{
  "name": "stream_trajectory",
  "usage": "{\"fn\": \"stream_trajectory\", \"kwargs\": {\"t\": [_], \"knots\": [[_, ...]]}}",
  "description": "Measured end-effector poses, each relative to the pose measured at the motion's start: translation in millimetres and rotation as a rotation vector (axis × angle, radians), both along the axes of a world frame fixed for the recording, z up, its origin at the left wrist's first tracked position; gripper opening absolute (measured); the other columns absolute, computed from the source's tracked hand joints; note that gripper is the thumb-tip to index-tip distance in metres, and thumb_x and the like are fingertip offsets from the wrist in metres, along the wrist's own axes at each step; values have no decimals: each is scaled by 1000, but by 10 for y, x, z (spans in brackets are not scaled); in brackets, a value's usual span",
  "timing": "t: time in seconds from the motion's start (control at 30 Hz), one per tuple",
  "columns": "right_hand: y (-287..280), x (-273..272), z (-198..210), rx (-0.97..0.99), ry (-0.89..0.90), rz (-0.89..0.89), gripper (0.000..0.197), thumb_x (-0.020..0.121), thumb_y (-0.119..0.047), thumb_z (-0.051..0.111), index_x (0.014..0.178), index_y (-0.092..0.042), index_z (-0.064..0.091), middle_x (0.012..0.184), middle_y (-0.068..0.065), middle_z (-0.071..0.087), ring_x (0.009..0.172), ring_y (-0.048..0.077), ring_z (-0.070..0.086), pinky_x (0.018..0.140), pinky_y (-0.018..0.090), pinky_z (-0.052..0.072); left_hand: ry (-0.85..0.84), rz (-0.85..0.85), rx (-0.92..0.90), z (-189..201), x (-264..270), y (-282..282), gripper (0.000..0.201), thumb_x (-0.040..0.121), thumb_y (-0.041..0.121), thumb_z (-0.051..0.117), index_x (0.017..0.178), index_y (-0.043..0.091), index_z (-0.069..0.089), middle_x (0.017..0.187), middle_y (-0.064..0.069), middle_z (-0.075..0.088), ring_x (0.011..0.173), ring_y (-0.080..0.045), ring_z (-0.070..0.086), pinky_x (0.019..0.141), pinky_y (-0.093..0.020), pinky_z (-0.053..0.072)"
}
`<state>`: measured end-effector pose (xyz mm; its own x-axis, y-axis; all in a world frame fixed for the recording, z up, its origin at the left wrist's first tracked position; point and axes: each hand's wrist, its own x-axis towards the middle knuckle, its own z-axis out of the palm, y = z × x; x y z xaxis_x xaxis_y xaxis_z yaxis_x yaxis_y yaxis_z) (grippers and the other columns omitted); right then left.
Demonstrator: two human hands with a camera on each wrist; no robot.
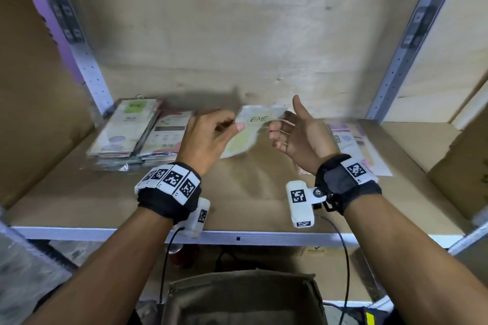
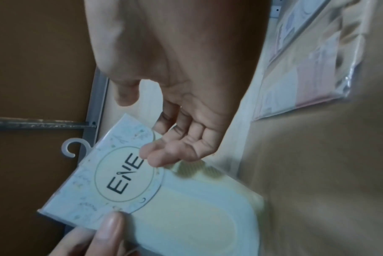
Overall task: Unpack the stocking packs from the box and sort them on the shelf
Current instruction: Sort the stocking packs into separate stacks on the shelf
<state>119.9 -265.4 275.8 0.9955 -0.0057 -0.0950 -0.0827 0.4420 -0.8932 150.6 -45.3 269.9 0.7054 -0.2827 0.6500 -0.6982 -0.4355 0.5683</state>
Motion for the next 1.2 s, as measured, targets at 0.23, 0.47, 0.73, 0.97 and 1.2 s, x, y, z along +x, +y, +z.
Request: {"fn": "stream_trajectory", "kwargs": {"t": [0.23, 0.47, 0.73, 0.97, 1.2], "knots": [[-163, -75, -95, -395, -128, -62, 27, 82, -31, 78, 96, -8, 75, 67, -1, 52, 59, 16, 46, 57, 31, 38, 152, 5, -347, 15, 50, -249, 13, 90, 23, 71, 91, 10, 75, 89, -1, 77, 83, -22, 71, 77, -33, 56], [-352, -124, -272, -802, -104, 9, 39, 92, -32, 68, 109, 3, 67, 109, 20, 72, 101, 39, 68, 99, 54, 50, 682, 10, -584, -326, 248, -455, 12, 91, 13, 67, 102, 10, 65, 103, -13, 72, 79, -21, 66, 56, -22, 54], [-558, -215, -315, -881, -21, 211, 24, 91, -27, 71, 97, -3, 73, 96, 6, 76, 90, 23, 71, 90, 32, 51, 637, 149, -368, -524, 474, -327, 56, 88, 56, 63, 98, 1, 70, 93, -1, 70, 82, -17, 61, 77, -32, 46], [-560, -246, -340, -891, 2, 199, 15, 88, -23, 73, 87, -8, 71, 102, 17, 75, 88, 22, 70, 94, 41, 53, 571, 253, -111, -491, 401, -336, 67, 101, 56, 40, 77, -5, 57, 74, -11, 51, 71, -20, 47, 62, -31, 33], [-483, -249, -316, -848, -16, 223, 25, 90, -18, 70, 104, 3, 67, 103, 22, 73, 88, 23, 66, 90, 38, 51, 622, 309, 84, -453, 364, -258, 66, 99, 66, 27, 69, 11, 47, 67, -14, 53, 57, -23, 46, 53, -29, 33]]}}
